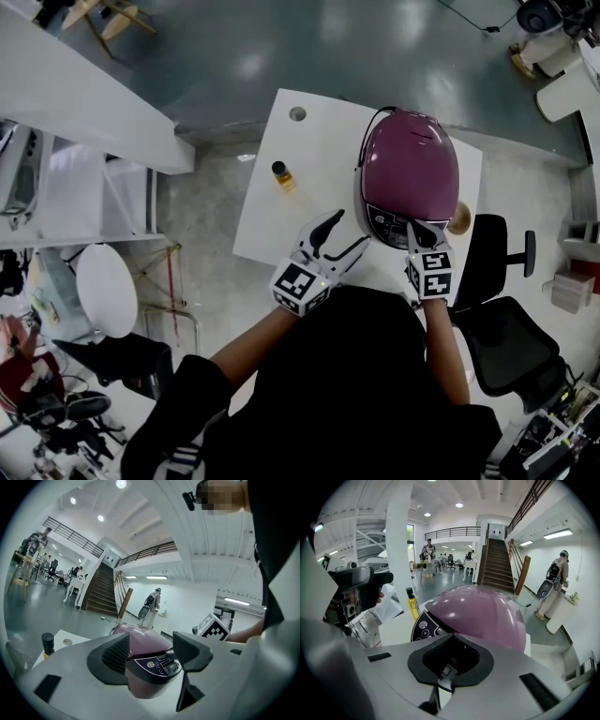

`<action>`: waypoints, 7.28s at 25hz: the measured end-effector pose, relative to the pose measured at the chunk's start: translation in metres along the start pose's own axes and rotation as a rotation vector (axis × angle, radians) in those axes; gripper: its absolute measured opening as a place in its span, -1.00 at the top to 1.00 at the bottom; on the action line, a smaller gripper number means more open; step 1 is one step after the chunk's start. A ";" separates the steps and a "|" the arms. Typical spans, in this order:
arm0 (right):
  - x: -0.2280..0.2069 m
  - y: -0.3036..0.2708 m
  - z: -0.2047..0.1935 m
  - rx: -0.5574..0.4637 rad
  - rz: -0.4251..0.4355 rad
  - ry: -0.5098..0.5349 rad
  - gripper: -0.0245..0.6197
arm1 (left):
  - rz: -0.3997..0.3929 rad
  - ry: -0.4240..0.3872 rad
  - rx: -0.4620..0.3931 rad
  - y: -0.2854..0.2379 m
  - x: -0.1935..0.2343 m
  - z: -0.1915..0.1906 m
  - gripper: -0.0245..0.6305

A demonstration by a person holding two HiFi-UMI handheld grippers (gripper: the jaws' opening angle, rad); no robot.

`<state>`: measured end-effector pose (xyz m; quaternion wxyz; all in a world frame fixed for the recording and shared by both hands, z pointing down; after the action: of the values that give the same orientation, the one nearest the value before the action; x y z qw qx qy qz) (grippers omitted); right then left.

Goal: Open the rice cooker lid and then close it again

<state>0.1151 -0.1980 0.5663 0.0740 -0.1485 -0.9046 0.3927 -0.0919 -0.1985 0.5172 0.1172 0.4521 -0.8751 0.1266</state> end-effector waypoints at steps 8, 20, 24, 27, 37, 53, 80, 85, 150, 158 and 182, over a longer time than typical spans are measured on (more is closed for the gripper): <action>0.000 0.000 -0.001 -0.006 -0.007 0.021 0.92 | -0.003 0.000 -0.003 -0.003 -0.002 0.001 0.12; -0.004 -0.002 -0.001 -0.040 0.007 -0.006 0.92 | 0.060 0.030 0.001 0.010 0.007 0.000 0.12; -0.001 -0.003 0.000 -0.024 -0.012 0.038 0.92 | 0.078 0.026 0.007 0.012 0.008 0.005 0.12; -0.002 -0.003 -0.002 -0.017 -0.001 0.018 0.92 | 0.070 0.022 0.000 0.014 0.007 -0.002 0.12; -0.006 -0.004 -0.002 -0.030 0.040 -0.034 0.92 | 0.068 0.015 0.009 0.004 0.000 -0.001 0.11; -0.013 -0.002 0.008 -0.055 0.131 0.029 0.92 | 0.170 0.002 -0.004 -0.013 -0.024 0.022 0.11; -0.027 0.049 0.013 -0.224 0.380 -0.036 0.92 | 0.218 -0.015 -0.158 -0.087 -0.006 0.128 0.11; -0.008 0.046 0.019 -0.227 0.336 -0.110 0.92 | 0.157 -0.055 -0.188 -0.101 0.032 0.167 0.11; 0.044 0.048 0.008 -0.164 -0.159 -0.374 0.92 | -0.425 -0.287 0.060 -0.236 0.106 0.216 0.45; 0.061 0.053 -0.006 -0.164 -0.139 -0.371 0.92 | -0.496 -0.430 0.103 -0.210 0.078 0.193 0.49; 0.036 0.113 -0.050 -0.273 0.025 -0.351 0.92 | -0.364 -0.862 0.531 -0.159 0.004 0.103 0.63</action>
<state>0.1171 -0.0788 0.5179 -0.1103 -0.0978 -0.9464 0.2874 0.0271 -0.3242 0.4403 -0.3508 0.6215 -0.6894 0.1241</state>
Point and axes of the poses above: the fingertips, and each gripper's own axes: y backward along the fingers, x to its left, z out of its top, the point moved 6 cm from there along y, backward along the fingers, and after that the axes turned 3 degrees about -y, right-handed, at the moved point
